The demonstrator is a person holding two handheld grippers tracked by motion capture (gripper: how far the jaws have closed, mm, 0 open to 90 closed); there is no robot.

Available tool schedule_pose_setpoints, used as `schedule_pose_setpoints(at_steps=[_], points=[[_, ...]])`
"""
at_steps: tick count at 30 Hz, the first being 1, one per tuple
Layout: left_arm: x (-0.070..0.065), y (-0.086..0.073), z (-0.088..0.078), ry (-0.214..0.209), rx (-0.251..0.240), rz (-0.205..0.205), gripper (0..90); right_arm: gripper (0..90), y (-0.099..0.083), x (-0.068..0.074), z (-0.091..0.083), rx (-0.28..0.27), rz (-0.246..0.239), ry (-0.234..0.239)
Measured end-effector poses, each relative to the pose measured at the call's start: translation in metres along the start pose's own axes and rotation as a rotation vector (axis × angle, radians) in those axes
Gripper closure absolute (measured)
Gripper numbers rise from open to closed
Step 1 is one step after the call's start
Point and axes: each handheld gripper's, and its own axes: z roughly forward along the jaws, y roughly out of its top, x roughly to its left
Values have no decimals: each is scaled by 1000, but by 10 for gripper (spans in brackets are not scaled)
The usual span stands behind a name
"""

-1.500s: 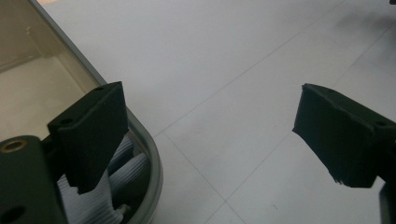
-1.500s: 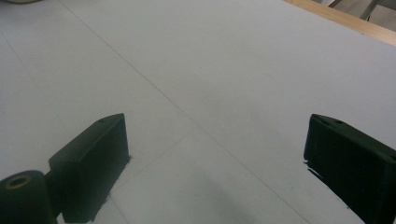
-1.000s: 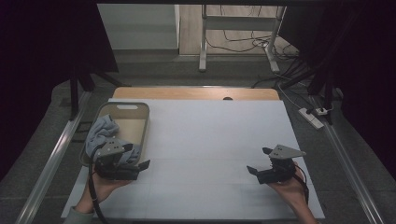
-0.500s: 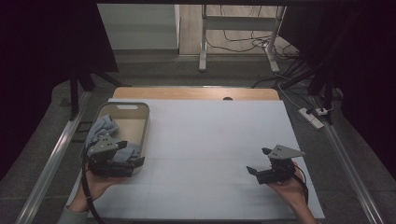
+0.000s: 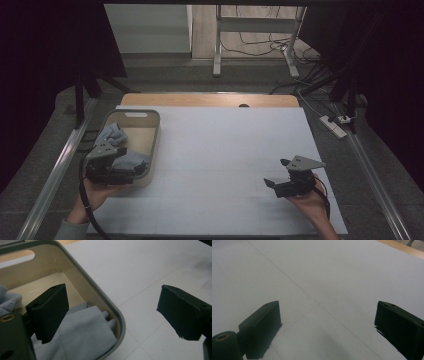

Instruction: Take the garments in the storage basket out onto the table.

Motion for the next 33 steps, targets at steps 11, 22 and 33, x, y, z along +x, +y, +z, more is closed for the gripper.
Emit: schedule_pose_setpoints(at_steps=[11, 22, 33], points=[[20, -4, -9, 62, 2, -41, 103, 65, -1, 0, 1, 8, -2, -2], [36, -7, -20, 105, -3, -72, 104, 65, -2, 0, 1, 15, -3, -5], [56, -15, -22, 149, 21, -113, 104, 67, -3, 0, 2, 22, 1, -3]])
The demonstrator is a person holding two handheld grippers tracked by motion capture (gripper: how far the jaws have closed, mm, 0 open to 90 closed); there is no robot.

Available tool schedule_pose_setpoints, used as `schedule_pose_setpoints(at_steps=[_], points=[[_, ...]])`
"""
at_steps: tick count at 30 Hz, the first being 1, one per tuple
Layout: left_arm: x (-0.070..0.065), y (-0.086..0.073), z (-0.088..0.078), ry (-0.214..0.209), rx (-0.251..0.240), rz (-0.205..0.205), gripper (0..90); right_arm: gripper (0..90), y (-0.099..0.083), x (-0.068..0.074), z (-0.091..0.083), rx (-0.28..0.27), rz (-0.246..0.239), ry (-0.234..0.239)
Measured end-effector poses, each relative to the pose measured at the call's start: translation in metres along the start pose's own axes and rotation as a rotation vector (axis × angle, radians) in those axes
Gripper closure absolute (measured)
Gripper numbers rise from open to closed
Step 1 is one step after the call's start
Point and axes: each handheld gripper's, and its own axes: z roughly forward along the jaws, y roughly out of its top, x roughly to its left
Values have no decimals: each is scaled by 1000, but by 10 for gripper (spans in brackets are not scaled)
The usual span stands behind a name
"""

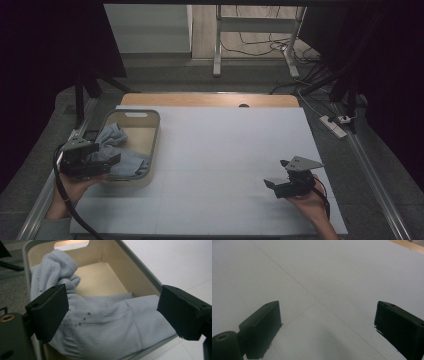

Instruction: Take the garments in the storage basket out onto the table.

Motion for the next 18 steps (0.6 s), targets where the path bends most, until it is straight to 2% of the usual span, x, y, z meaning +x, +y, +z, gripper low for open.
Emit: schedule_pose_setpoints(at_steps=[7, 18], points=[[14, -4, 4, 16, 29, -27, 103, 67, 0, 0, 1, 8, -2, 2], [24, -3, 9, 17, 79, -42, 95, 67, -1, 1, 3, 22, -2, 4]])
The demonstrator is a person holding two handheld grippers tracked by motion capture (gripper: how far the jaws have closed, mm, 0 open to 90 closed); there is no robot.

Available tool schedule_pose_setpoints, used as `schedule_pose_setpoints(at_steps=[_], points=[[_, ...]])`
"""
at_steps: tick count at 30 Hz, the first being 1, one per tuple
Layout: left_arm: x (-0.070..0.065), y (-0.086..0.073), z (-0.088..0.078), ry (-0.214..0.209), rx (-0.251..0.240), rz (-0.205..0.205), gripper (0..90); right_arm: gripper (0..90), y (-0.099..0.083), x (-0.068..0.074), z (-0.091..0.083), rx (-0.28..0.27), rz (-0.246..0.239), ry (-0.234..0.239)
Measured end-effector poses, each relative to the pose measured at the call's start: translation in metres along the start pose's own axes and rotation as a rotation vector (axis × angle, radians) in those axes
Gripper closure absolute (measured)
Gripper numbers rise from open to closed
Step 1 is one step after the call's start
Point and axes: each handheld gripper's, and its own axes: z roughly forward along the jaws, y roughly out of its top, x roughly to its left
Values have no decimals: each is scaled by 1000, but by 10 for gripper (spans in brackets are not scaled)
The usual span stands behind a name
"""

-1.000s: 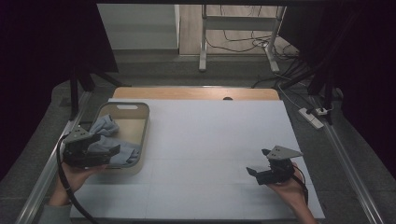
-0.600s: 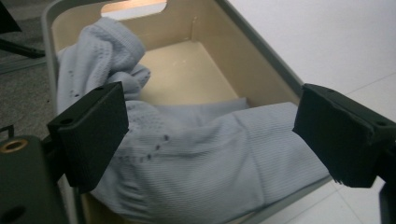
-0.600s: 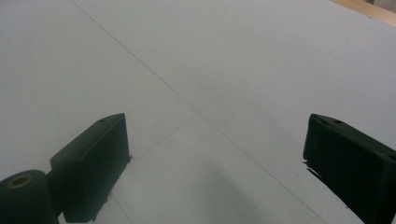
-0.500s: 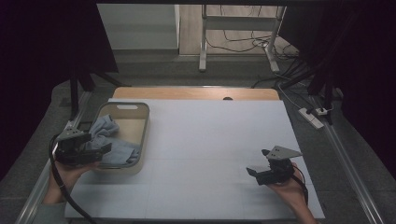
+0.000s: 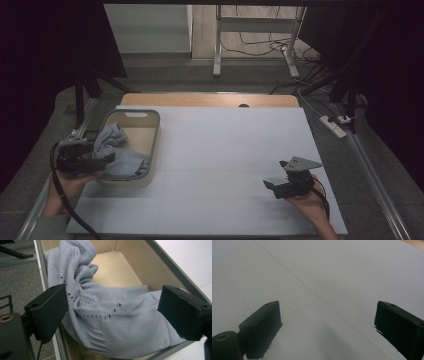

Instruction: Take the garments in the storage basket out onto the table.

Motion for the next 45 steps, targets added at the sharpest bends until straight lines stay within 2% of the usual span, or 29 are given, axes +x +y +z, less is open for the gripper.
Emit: schedule_pose_setpoints(at_steps=[6, 11, 13, 15, 16, 18, 22, 28, 31, 33, 35, 38, 40, 45], points=[[8, 4, 6, 3, 28, -15, 92, 67, 0, 0, 0, 7, -3, -4], [6, 10, 10, 6, 52, -4, 92, 67, -1, 0, 0, 7, 1, -7], [7, 11, 14, 17, 81, -1, 92, 67, -1, 0, 0, 3, 4, -11], [7, 10, 15, 12, 88, -3, 90, 67, -1, 0, 0, 2, 4, -10], [8, 9, 17, 6, 113, -9, 86, 67, -1, 0, 0, 1, 4, -10], [8, 9, 20, -3, 134, -11, 85, 67, -1, 0, 0, 4, 4, -10], [8, 8, 24, -19, 154, -20, 101, 67, -1, 0, 0, 6, 2, -10], [6, 11, 29, 0, 219, -13, 140, 67, 0, 1, -1, -4, 8, -14], [6, 11, 31, 2, 232, -15, 149, 67, 0, 1, 0, -2, 6, -14], [8, 10, 33, 4, 245, -27, 202, 67, 0, 2, 0, -2, 4, -14], [8, 8, 36, 39, 273, -25, 263, 67, 0, 2, 0, 0, 5, -15], [5, 9, 36, 104, 282, -12, 410, 67, 0, 2, 0, 7, 0, -17], [4, 9, 36, 129, 282, -3, 504, 67, 0, 2, 0, 8, -1, -17], [4, 8, 36, 115, 270, 8, 661, 67, -1, 2, 0, 4, 0, -18]])
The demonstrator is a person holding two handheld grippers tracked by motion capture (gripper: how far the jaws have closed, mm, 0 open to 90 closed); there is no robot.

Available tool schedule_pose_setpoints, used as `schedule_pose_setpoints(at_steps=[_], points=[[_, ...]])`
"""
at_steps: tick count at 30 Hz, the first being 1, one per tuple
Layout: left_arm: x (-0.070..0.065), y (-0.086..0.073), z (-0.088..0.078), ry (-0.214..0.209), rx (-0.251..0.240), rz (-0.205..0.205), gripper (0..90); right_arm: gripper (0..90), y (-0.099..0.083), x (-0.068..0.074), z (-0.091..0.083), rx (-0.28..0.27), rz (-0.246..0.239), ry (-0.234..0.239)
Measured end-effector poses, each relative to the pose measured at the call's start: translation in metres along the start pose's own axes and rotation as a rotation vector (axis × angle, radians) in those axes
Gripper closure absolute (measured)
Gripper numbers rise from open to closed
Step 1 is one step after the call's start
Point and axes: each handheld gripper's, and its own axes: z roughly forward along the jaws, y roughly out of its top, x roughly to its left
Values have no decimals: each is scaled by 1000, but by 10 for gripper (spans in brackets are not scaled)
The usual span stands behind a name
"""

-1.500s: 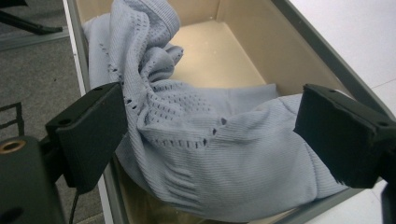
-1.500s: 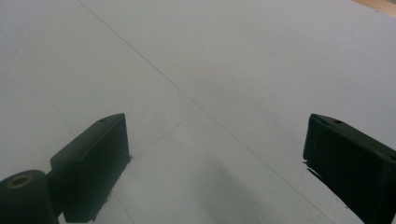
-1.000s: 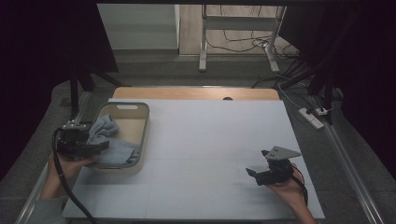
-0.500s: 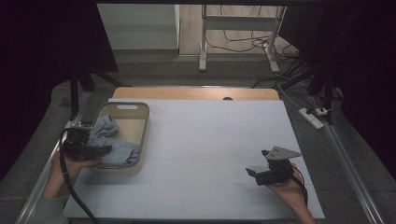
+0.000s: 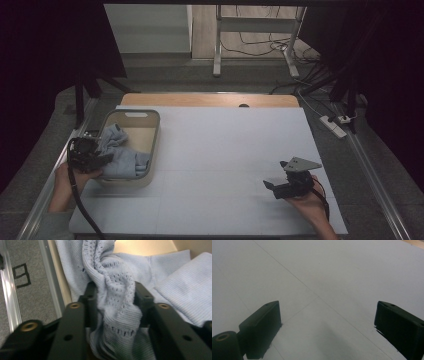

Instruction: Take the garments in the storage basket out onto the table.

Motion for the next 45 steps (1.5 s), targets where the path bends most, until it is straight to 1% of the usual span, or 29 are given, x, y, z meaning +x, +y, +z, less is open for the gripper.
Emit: schedule_pose_setpoints(at_steps=[3, 6, 8, 9, 10, 15, 16, 17, 18, 19, 20, 22, 24, 28, 29, 31, 36, 41, 43, 44, 45], points=[[1, -1, 0, -6, -7, -1, 699, 67, 0, 0, 0, 3, 1, 0], [5, -3, -3, -35, -42, -10, 716, 67, 0, 0, 0, 2, 0, 0], [6, -3, -4, -39, -49, -12, 721, 67, 0, 0, 0, 3, 0, -1], [6, -3, -5, -44, -70, -13, 722, 67, 0, 0, 0, 3, 2, 0], [6, -3, -6, -47, -79, -14, 723, 68, 0, 0, 0, 3, 2, -1], [7, -3, -10, -63, -119, -12, 729, 67, 0, 0, 0, 2, 0, -4], [7, -3, -10, -63, -119, -12, 730, 68, 0, 0, 0, 2, 0, -5], [8, -4, -13, -74, -145, -20, 731, 68, 0, 0, 0, 3, 0, -5], [8, -4, -13, -74, -145, -20, 732, 68, 0, 0, 0, 3, 0, -5], [8, -4, -16, -81, -166, -22, 733, 68, 0, 0, 0, 3, 4, -5], [8, -4, -16, -81, -166, -22, 733, 68, 0, 0, 0, 3, 4, -5], [8, -3, -19, -94, -189, -25, 735, 68, 0, -1, 0, 0, 5, -10], [8, -3, -20, -98, -191, -21, 737, 68, 0, -1, -1, -2, 9, -7], [7, -2, -23, -109, -211, -16, 740, 68, 0, -1, -1, 3, 5, -7], [8, -2, -25, -119, -225, -18, 740, 69, 0, -1, 0, 1, 7, -7], [8, -2, -25, -121, -230, -18, 741, 68, 0, -1, 0, 2, 7, -8], [8, -2, -30, -142, -265, -22, 740, 68, -1, -1, 0, 6, 6, -5], [7, -1, -34, -151, -287, -26, 740, 68, -1, -1, 1, 7, 7, -6], [6, 0, -36, -157, -305, -29, 740, 68, -1, -1, 1, 7, 6, -3], [6, 0, -36, -157, -305, -29, 740, 68, -1, -1, 1, 6, 6, -3], [5, 1, -39, -160, -319, -28, 740, 68, -1, -1, 1, 6, 2, -2]])
